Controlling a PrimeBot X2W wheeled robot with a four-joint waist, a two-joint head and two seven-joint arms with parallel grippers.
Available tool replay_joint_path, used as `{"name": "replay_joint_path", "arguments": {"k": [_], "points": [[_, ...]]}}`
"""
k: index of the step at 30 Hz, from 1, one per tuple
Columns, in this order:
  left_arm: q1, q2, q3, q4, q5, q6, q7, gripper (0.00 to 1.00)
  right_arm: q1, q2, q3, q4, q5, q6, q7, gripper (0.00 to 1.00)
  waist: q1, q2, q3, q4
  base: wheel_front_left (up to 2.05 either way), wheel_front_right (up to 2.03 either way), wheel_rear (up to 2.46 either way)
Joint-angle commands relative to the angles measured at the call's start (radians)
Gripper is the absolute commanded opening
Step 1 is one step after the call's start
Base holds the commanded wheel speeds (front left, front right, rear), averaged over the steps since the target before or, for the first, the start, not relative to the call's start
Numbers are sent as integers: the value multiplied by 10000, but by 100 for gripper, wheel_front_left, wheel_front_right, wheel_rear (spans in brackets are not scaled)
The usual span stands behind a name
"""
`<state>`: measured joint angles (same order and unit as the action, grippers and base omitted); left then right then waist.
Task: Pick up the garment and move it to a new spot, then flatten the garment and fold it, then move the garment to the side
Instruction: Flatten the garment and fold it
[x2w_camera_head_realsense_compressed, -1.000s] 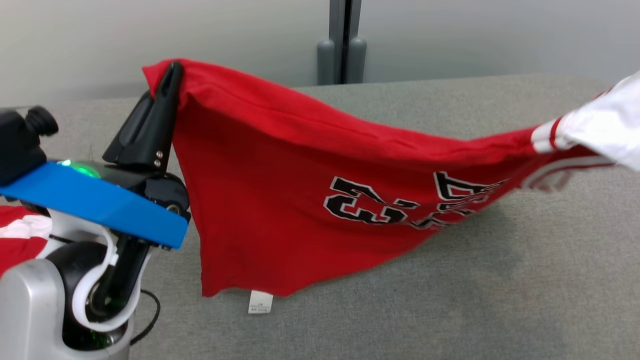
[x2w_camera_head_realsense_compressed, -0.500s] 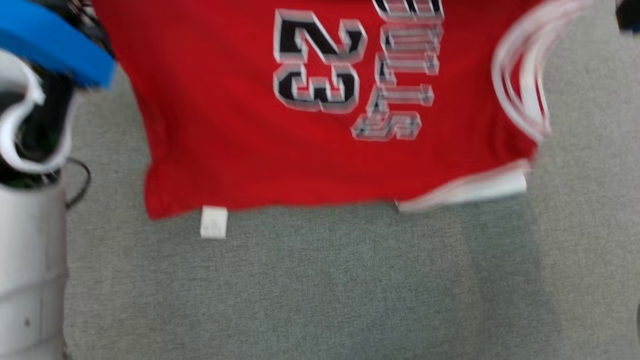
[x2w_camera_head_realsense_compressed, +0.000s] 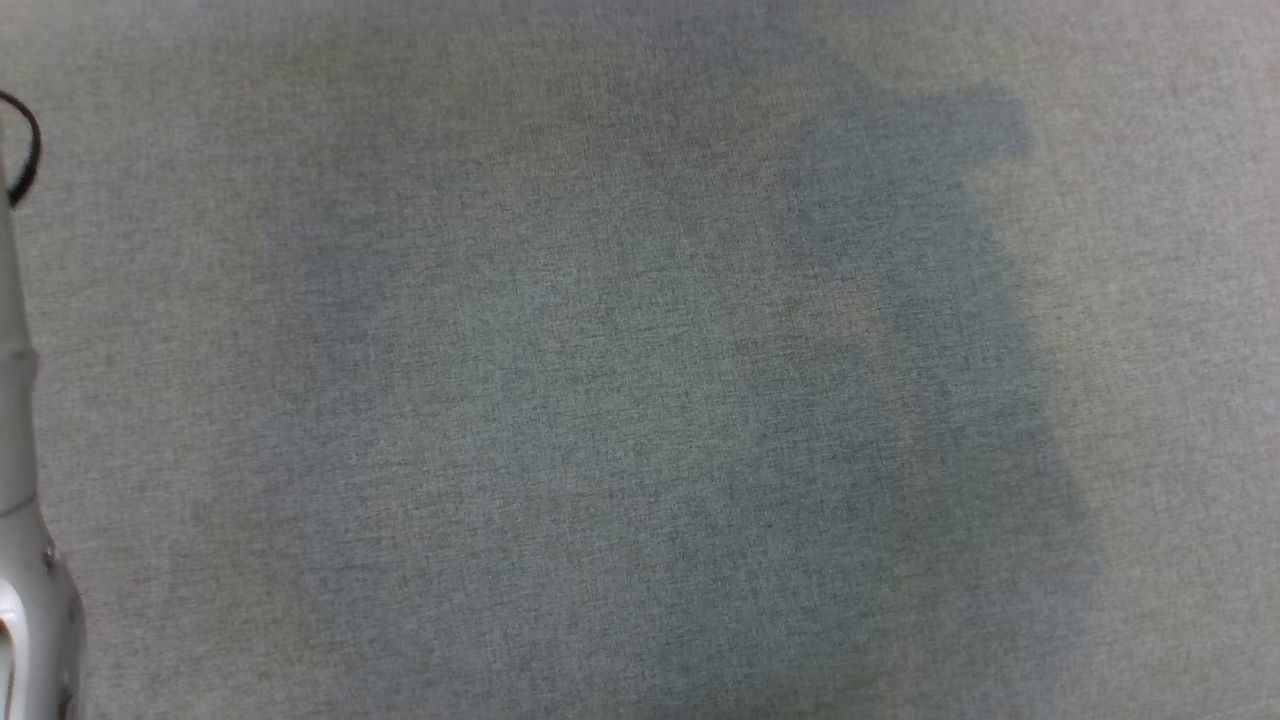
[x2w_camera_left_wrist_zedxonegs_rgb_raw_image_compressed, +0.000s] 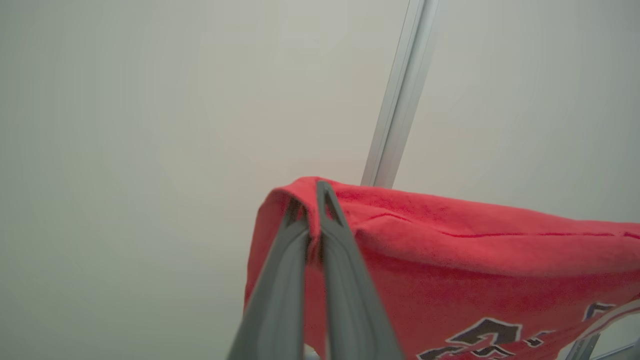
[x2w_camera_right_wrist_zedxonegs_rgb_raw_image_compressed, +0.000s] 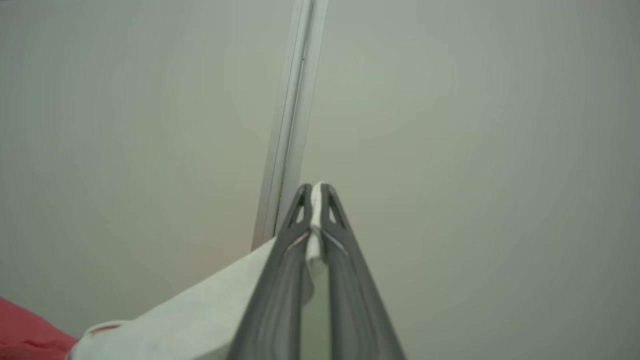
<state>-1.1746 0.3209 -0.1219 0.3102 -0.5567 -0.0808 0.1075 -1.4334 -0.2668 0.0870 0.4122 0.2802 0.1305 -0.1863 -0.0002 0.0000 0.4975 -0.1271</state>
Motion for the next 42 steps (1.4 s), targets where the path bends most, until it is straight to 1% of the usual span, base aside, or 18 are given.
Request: {"name": "replay_joint_path", "arguments": {"k": [1, 3, 4, 7, 10, 12, 15, 19, 23, 28, 32, 35, 38, 42], "points": [[509, 102, -288, 359, 168, -110, -33, 0, 876, -131, 233, 420, 164, 5, 162, 0, 2, 0, 153, -9, 0, 0, 0], [951, 83, -499, 715, 211, -170, -60, 0, 1682, -184, 495, 768, 398, 3, 302, 0, 2, 0, 251, -23, 0, 0, 0], [951, 83, -499, 715, 211, -170, -60, 0, 1682, -184, 495, 768, 398, 3, 302, 0, 2, 0, 251, -23, 0, 0, 0], [1809, 38, -810, 1355, 276, -221, 0, 0, 3000, -129, 832, 1228, 883, 3, 489, 0, 2, 0, 309, -32, 0, 0, 0], [2769, -128, -1015, 1994, 165, -187, 41, 0, 4353, -59, 1018, 1636, 1476, 3, 718, 0, 2, 0, 118, 7, 0, 0, 0], [3422, -335, -1025, 2396, -68, -156, 141, 0, 5139, -85, 1046, 1780, 1832, 3, 994, 0, 2, 0, -134, 59, 0, 0, 0], [4282, -595, -1023, 2842, -483, -194, 400, 0, 6293, -218, 971, 1824, 2428, 5, 1801, 0, 2, 0, -648, 236, 0, 0, 0], [5443, -885, -1196, 3100, -816, -234, 653, 0, 7821, -573, 640, 1267, 2721, 5, 3191, 0, 2, 0, -1521, 488, 0, 0, 0], [6640, -1159, -1298, 3024, -1106, -214, 722, 0, 9578, -579, -37, 192, 2445, 3, 4699, 0, 2, 0, -2303, 660, 0, 0, 0], [7964, -1246, -1532, 2613, -1079, -126, 599, 0, 12032, 124, -1099, -1946, 1619, 3, 6898, 0, 2, 0, -2990, 815, 0, 0, 0], [8845, -1083, -1703, 2034, -881, 87, 652, 0, 13885, 962, -1890, -4129, 1107, 5, 8557, 0, 2, 0, -3211, 903, 0, 0, 0], [9520, -826, -1722, 1474, -850, 294, 881, 0, 14905, 1544, -2364, -5573, 855, 5, 9425, 0, 2, 0, -3283, 886, 0, 0, 0], [10219, -592, -1783, 761, -840, 538, 1201, 0, 15661, 1894, -2638, -6567, 702, 5, 10106, 0, 2, 0, -3307, 867, 0, 0, 0], [11160, -276, -1810, -469, -788, 951, 1549, 0, 16390, 2101, -2840, -7389, 632, 5, 10926, 0, 2, 0, -3296, 870, 0, 0, 0]]}}
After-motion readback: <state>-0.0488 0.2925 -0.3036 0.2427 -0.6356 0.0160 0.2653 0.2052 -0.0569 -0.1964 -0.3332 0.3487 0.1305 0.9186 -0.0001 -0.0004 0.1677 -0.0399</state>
